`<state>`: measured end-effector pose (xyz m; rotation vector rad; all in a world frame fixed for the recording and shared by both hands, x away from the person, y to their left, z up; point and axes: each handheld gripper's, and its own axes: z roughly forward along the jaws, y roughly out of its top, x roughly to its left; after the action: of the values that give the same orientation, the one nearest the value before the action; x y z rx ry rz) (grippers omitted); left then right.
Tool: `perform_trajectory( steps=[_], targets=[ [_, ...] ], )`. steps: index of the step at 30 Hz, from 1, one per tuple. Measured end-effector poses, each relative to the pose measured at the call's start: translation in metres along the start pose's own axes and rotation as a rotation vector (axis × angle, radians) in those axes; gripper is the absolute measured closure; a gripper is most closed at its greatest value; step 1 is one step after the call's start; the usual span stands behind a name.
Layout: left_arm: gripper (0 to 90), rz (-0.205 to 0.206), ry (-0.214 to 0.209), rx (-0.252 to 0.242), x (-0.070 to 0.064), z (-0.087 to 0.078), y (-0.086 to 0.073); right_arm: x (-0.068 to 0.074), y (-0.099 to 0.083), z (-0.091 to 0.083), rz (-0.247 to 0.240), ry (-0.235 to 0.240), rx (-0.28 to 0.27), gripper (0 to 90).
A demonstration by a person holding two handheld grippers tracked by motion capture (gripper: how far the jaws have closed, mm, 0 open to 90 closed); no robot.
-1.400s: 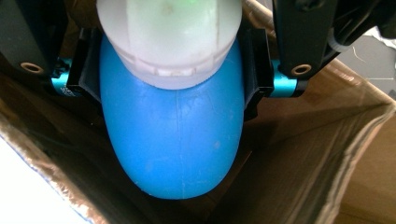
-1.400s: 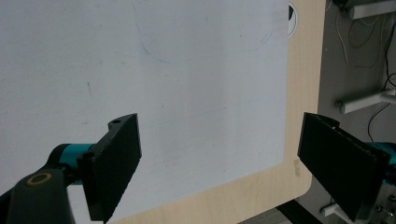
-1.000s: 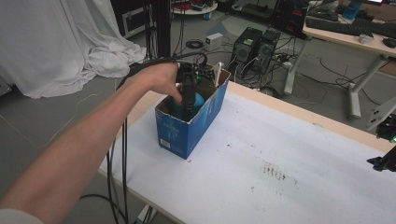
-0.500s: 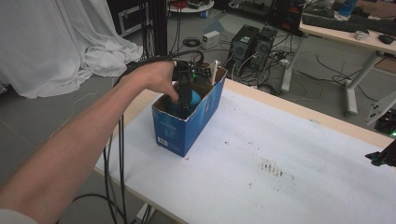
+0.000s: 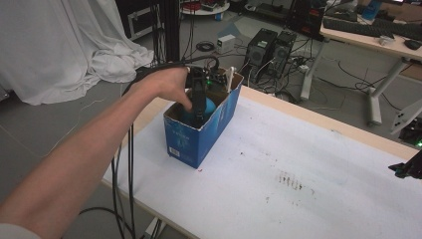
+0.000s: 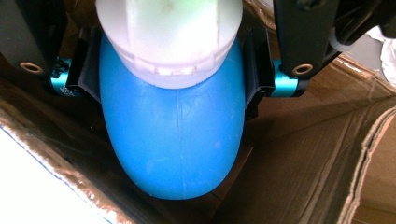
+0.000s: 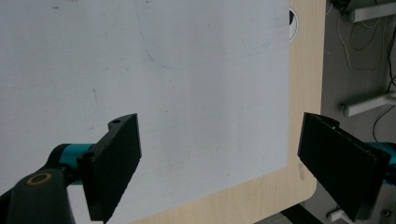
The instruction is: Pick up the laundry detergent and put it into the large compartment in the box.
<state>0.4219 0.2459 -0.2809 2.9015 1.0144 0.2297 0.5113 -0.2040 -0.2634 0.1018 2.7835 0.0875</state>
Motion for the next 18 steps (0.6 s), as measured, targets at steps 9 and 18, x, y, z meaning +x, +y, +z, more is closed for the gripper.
perform_trajectory(
  steps=[9,18],
  targets=[
    [33.7,-0.019,-0.009,0.0,0.0027,0.002,0.0012,-0.0005,-0.0019,-0.0003,0.004,0.004,-0.001,12.6],
    [30.4,-0.028,-0.026,-0.018,0.0079,0.0013,0.0006,-0.0003,-0.0025,-0.0009,0.0,0.001,-0.006,12.6]
  ],
)
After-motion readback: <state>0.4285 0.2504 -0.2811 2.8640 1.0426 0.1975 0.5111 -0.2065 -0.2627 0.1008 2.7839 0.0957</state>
